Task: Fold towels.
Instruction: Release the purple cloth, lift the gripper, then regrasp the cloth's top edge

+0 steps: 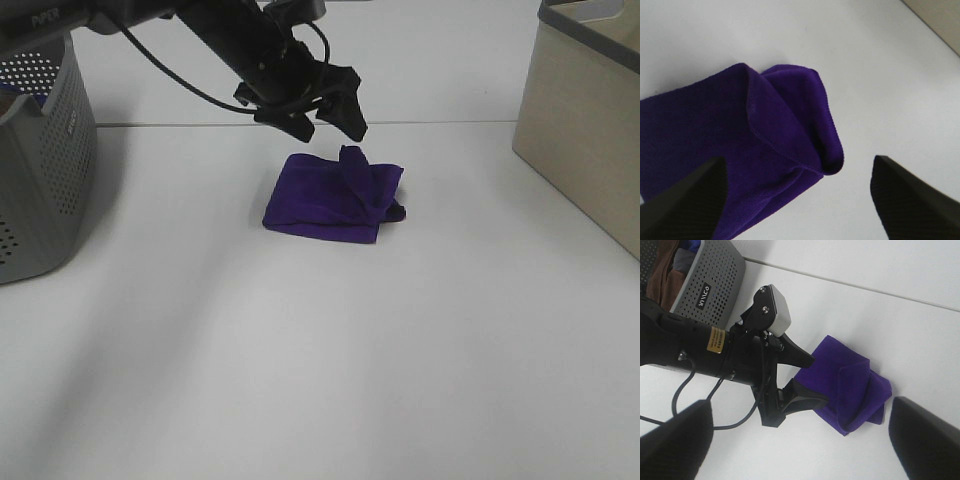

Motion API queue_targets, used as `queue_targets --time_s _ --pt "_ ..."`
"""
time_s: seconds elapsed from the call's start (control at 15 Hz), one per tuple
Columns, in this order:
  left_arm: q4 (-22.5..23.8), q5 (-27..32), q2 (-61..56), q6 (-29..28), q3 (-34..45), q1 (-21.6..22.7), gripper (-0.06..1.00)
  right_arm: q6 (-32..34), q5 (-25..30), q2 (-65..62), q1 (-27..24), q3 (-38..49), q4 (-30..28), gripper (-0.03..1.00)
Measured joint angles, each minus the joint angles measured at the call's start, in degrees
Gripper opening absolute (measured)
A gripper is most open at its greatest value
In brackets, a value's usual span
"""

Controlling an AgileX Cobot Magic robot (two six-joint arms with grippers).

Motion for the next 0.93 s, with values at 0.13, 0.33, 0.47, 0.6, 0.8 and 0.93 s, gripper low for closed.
queue_targets --time_s 0.13,0.33,0.47,0.6,0.8,0.93 --pt "-1.5 -1.5 2.2 0.0 0.0 -0.1 0.73 -0.5 0.0 0.0 0.0 0.3 -0.2 0.92" --pt "-5.1 -6.2 6.0 1.6 0.0 -1.1 0.73 -1.0 0.0 0.0 0.0 0.3 -0.2 0.92" --pt "-6.8 -8.7 7.4 2.0 0.0 -2.1 0.73 -1.0 0.0 0.0 0.0 0.3 -0.2 0.92" --pt "-10.4 -11.1 8.1 3.9 0.0 -3.2 0.73 -1.0 0.0 0.0 0.0 0.3 -0.2 0.92" --pt "-14.4 -14.9 8.1 6.7 0.0 -5.1 0.73 -1.0 0.0 0.0 0.0 0.3 -0.2 0.92" --pt "-16.0 -21.7 8.1 7.3 0.0 -7.7 0.73 -1.0 0.0 0.0 0.0 0.3 -0.2 0.92"
